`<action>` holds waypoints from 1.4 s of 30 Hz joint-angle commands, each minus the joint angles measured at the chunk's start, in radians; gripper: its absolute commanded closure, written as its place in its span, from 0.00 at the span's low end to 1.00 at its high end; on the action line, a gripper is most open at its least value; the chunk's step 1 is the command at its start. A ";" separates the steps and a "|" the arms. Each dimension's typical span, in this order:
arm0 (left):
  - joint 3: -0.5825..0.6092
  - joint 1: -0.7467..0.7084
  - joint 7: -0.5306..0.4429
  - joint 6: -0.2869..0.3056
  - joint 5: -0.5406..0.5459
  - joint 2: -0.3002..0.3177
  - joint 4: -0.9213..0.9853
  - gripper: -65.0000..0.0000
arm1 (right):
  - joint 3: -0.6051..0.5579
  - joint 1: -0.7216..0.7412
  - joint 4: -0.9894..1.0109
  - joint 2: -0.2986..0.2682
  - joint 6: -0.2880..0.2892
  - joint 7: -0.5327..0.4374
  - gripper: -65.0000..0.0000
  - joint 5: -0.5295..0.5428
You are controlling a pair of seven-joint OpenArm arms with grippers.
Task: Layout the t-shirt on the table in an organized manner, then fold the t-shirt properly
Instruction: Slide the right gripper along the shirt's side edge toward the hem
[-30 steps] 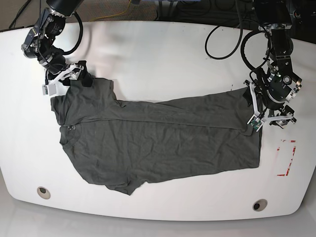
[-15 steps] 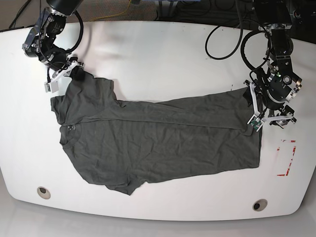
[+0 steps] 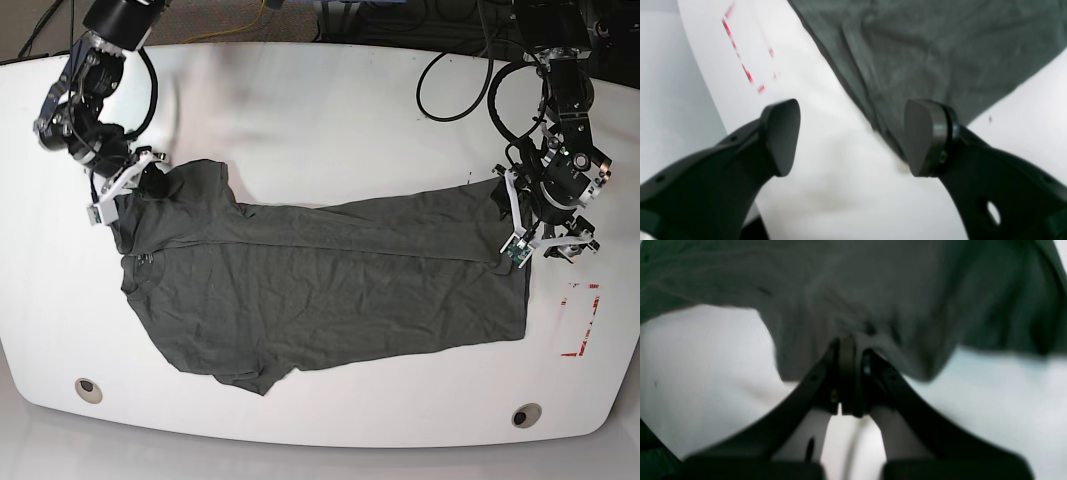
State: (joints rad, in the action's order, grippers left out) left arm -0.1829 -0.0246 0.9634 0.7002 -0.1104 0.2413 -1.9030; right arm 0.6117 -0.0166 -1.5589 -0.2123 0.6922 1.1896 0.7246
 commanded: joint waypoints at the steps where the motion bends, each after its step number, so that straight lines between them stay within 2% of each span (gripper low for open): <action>1: 0.000 0.004 -0.045 -0.002 0.004 0.007 -0.008 0.30 | -0.005 0.056 -0.035 -0.020 0.006 -0.017 0.97 0.048; 8: 0.000 0.008 -0.053 -0.002 0.004 0.007 -0.002 0.30 | -0.069 0.185 -0.001 -0.023 0.006 -0.017 0.97 0.043; 17: 0.000 0.007 -0.053 -0.002 0.004 0.007 -0.002 0.30 | -0.097 0.383 0.200 -0.020 0.006 -0.030 0.97 0.026; 25: 0.000 0.002 -0.053 -0.002 0.004 0.007 -0.002 0.30 | -0.189 0.511 0.392 -0.025 0.006 -0.169 0.97 -0.073; 32: 0.000 0.001 -0.053 -0.002 0.004 0.007 -0.002 0.30 | -0.207 0.582 0.533 -0.025 0.006 -0.273 0.97 -0.141; 35: 0.000 0.001 -0.053 -0.002 0.004 0.007 -0.002 0.30 | -0.207 0.617 0.587 -0.025 0.006 -0.311 0.86 -0.219; 42: 0.000 0.001 -0.053 -0.002 0.004 0.007 0.000 0.29 | -0.201 0.653 0.648 -0.025 0.006 -0.420 0.34 -0.362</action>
State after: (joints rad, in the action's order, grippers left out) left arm -0.1802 -0.0360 0.9260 0.7006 -0.1101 0.2386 -1.8885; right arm 0.4088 0.5976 -0.8944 -0.2241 0.6884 0.8177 0.3664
